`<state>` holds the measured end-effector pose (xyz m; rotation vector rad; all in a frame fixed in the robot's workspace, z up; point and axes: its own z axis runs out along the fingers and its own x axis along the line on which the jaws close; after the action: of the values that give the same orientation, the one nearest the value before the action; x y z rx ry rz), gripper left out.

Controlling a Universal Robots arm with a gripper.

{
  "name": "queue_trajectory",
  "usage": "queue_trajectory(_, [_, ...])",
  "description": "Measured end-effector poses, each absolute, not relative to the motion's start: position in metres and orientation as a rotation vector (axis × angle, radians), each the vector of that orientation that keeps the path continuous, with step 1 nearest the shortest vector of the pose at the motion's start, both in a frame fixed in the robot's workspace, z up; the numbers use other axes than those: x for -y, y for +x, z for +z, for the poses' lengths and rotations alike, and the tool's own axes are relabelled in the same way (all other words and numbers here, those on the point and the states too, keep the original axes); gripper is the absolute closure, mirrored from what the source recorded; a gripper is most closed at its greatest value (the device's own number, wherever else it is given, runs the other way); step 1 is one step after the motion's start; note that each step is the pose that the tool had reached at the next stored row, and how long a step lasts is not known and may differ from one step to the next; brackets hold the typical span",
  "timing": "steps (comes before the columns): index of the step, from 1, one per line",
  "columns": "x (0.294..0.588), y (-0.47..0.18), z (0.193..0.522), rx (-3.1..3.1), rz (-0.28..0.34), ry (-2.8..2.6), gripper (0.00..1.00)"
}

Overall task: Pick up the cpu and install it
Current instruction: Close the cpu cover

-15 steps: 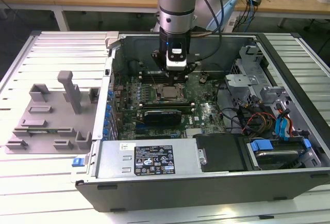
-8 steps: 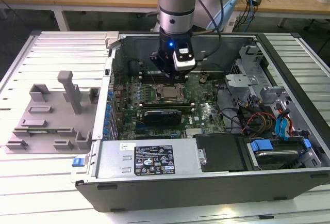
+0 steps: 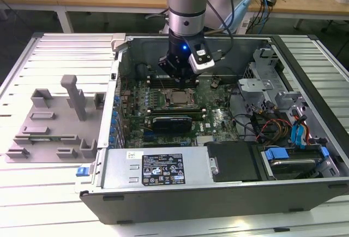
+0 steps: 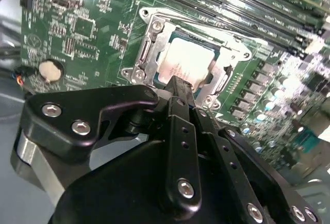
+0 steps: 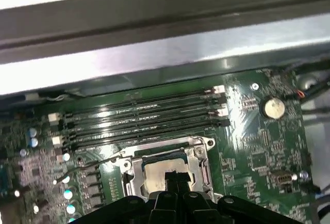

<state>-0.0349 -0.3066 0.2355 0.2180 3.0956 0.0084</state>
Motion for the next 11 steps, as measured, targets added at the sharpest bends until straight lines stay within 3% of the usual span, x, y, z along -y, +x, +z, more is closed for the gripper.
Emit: queue_trajectory(11, [0.3066, -0.0349, 0.2354, -3.104, 0.013, -0.032, 0.89])
